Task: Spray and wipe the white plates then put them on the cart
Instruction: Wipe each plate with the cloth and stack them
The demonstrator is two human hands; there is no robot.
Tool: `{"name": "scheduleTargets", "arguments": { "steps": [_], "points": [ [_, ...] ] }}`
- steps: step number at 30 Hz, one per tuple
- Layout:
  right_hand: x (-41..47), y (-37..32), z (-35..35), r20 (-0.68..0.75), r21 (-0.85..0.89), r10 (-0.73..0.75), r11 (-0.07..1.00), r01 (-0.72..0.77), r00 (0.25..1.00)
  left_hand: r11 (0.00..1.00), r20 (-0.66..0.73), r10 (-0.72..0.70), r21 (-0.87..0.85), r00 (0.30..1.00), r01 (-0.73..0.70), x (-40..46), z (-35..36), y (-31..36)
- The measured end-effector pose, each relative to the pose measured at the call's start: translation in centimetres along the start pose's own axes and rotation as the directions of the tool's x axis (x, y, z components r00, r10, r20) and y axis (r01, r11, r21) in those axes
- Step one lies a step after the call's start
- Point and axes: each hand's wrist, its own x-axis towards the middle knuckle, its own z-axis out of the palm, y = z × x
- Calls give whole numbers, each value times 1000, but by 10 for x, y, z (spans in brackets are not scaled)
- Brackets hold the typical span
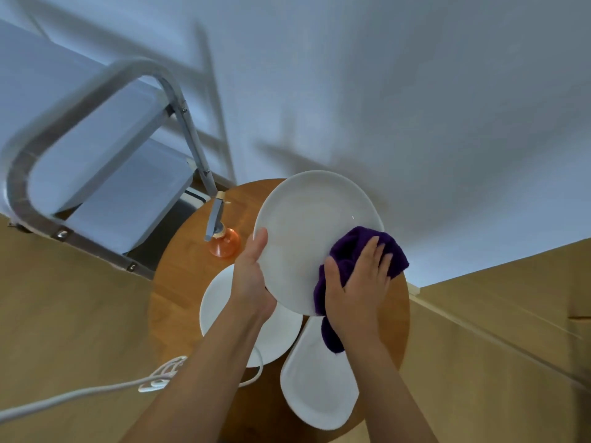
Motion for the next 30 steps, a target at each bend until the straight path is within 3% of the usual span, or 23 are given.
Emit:
{"name": "scheduleTargets", "arguments": {
  "steps": [4,9,12,15,18,22,26,30],
  "points": [
    [-1,-35,10,-248,50,-50,997,64,967,999,57,38,-16,998,-37,-26,-8,14],
    [-2,-92,15,-308,148,-192,958,246,932,1000,115,23,-20,993,-21,-56,-14,37],
    [-16,-120,17,-262,200,-303,912,358,916,993,182,112,20,977,-117,-67,-11,55],
    [-40,-141,19,-176,231,-505,813,534,845,986,203,163,-10,965,-164,-77,-7,75],
    [-65,-153,19,-20,208,-628,758,618,778,985,202,169,-53,965,-161,-85,-10,89],
    [-89,-142,1,133,167,-689,724,669,713,990,181,121,-98,976,-105,-93,-14,111],
    [-97,-117,-24,217,-17,-703,691,722,678,993,373,14,-111,928,29,-100,-14,132],
    [-93,-102,-40,133,-315,-683,658,684,718,996,540,-2,-76,842,51,-106,-17,137]
  ]
}}
